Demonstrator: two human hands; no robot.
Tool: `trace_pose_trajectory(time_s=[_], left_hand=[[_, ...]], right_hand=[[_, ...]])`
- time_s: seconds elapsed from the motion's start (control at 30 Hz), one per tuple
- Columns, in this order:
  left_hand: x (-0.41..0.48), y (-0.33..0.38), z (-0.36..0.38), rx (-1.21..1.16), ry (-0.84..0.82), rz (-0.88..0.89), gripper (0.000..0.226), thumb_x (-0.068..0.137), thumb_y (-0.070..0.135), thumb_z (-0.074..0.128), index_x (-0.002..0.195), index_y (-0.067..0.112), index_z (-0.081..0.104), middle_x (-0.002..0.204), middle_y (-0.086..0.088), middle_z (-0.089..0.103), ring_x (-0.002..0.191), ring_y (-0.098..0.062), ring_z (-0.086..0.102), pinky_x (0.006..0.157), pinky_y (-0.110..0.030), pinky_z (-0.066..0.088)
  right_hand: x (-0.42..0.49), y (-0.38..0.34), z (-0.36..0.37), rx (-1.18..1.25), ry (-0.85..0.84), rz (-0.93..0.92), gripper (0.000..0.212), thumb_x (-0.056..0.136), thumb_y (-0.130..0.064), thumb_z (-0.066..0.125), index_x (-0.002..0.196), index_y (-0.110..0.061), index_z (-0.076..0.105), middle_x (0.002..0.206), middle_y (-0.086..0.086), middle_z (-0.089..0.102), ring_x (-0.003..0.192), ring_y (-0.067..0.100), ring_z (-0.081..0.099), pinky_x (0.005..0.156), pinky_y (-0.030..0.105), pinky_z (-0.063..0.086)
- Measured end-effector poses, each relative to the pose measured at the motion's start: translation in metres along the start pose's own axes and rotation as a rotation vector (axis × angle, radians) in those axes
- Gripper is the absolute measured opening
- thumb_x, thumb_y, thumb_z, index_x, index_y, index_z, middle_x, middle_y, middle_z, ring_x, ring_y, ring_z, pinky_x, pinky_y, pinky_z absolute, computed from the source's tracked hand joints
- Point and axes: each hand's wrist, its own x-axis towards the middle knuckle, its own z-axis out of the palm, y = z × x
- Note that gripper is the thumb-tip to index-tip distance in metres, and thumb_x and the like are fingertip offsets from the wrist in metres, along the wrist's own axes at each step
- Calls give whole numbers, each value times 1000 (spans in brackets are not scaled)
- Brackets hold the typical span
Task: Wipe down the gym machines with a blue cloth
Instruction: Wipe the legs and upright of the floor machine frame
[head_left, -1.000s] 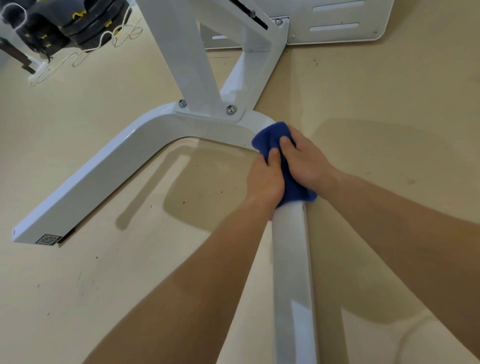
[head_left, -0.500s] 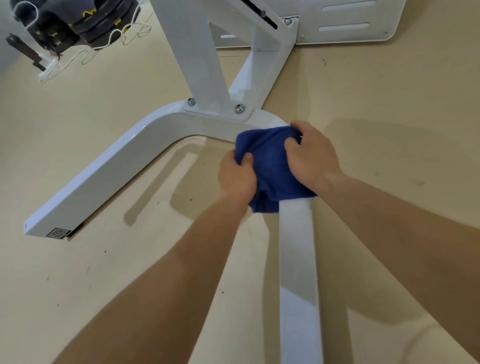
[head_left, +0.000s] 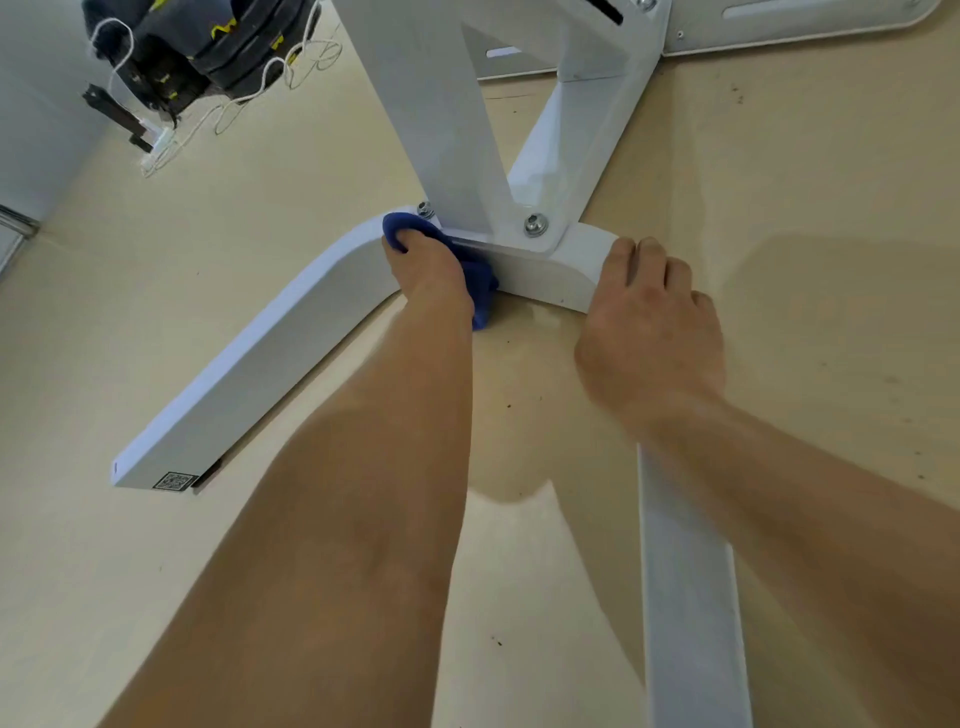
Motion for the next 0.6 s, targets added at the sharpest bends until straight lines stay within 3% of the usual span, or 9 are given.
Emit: trace_pose_trajectory(time_s=[0.07, 0.1, 0.17, 0.23, 0.3, 0.4, 0.47, 0.5, 0.6], left_hand=[[34, -14, 24, -26, 7, -102, 58, 79, 53, 32, 127, 26, 48, 135, -4, 60, 121, -28, 59, 100, -42, 42], [37, -21, 33, -39, 9, -161, 65, 73, 61, 33, 130, 32, 45, 141, 0, 56, 126, -28, 56, 103, -42, 39], [-4, -34, 41, -134, -88, -245, 60, 70, 68, 38, 123, 41, 46, 133, 6, 60, 117, -24, 59, 97, -43, 45], [-55, -42, 39, -200, -218, -274, 54, 82, 65, 45, 125, 34, 51, 125, 1, 62, 110, -26, 60, 96, -47, 49], [-68, -46, 38, -266, -243, -285, 51, 86, 59, 52, 125, 26, 55, 121, -3, 64, 108, -28, 61, 93, -47, 51], [-21, -29, 29, -266, -164, -199, 51, 77, 56, 57, 119, 28, 60, 125, 5, 64, 105, -17, 61, 94, -36, 49], [31, -24, 22, -240, -56, -238, 52, 64, 58, 60, 109, 31, 64, 115, 15, 64, 99, -11, 62, 87, -28, 48], [57, -28, 20, -248, -18, -254, 57, 61, 58, 60, 112, 31, 63, 115, 18, 63, 99, -9, 63, 86, -28, 48], [100, -42, 17, -277, -3, -201, 88, 52, 63, 59, 137, 44, 44, 141, 23, 50, 121, -6, 55, 98, -33, 41]], right_hand=[[0, -2, 0, -15, -31, -1, 64, 89, -15, 35, 149, 2, 21, 148, 21, 32, 122, 36, 44, 90, 42, 43], [0, -2, -1, -20, -39, -4, 64, 90, -15, 34, 149, 2, 19, 149, 21, 30, 123, 36, 43, 91, 42, 42], [1, -2, -3, -11, -57, -10, 65, 90, -16, 33, 150, 1, 17, 152, 21, 27, 126, 36, 41, 94, 43, 41], [1, -1, -5, -8, -73, -10, 66, 92, -19, 37, 151, 1, 16, 153, 21, 26, 130, 35, 39, 97, 43, 41], [1, 0, -5, -12, -79, -16, 67, 93, -20, 41, 151, 1, 16, 153, 21, 26, 130, 35, 39, 98, 43, 41], [1, 0, -3, -14, -59, -16, 64, 90, -14, 30, 151, 1, 19, 151, 21, 28, 127, 36, 40, 97, 43, 40], [0, 0, -4, -22, -64, -14, 65, 87, -14, 25, 150, 2, 21, 150, 21, 30, 127, 37, 40, 96, 44, 41], [0, 0, -4, -31, -68, -13, 67, 86, -15, 24, 150, 2, 21, 150, 21, 30, 127, 38, 40, 96, 44, 41], [1, -2, -5, -40, -75, 3, 67, 85, -14, 26, 150, 3, 23, 148, 22, 33, 124, 39, 42, 93, 45, 42]])
